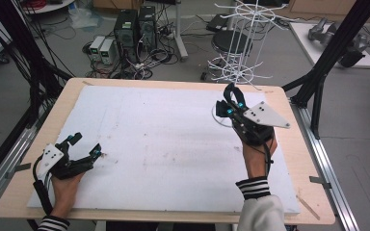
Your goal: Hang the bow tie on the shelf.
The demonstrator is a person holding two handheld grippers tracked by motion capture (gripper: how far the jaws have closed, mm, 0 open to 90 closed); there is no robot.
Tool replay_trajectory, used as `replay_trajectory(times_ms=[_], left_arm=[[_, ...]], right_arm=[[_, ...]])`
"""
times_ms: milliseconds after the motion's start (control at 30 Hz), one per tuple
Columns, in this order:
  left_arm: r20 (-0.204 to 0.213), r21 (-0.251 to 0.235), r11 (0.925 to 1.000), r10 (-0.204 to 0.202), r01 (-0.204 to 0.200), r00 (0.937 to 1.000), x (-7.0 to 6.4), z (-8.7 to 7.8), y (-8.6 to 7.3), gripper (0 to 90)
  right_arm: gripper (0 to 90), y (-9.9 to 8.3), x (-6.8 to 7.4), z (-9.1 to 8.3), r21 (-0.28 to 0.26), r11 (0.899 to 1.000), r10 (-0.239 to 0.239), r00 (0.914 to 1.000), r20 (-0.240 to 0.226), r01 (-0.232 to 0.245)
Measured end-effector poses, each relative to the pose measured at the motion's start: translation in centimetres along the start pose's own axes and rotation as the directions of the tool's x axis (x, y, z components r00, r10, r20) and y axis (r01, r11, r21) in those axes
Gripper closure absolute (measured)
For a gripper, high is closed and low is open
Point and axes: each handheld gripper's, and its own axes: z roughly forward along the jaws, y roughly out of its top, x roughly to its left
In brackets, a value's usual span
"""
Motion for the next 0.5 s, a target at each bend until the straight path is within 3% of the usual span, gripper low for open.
replay_trajectory(times_ms=[500], left_arm=[[0.001, 0.0, 1.0, -0.001, 0.001, 1.0, 0.0, 0.0, 0.0, 15.0]], right_arm=[[84.7, -0.6, -1.3, 1.3, 0.029, 0.999, 0.027, 0.9981, 0.055, -0.029]])
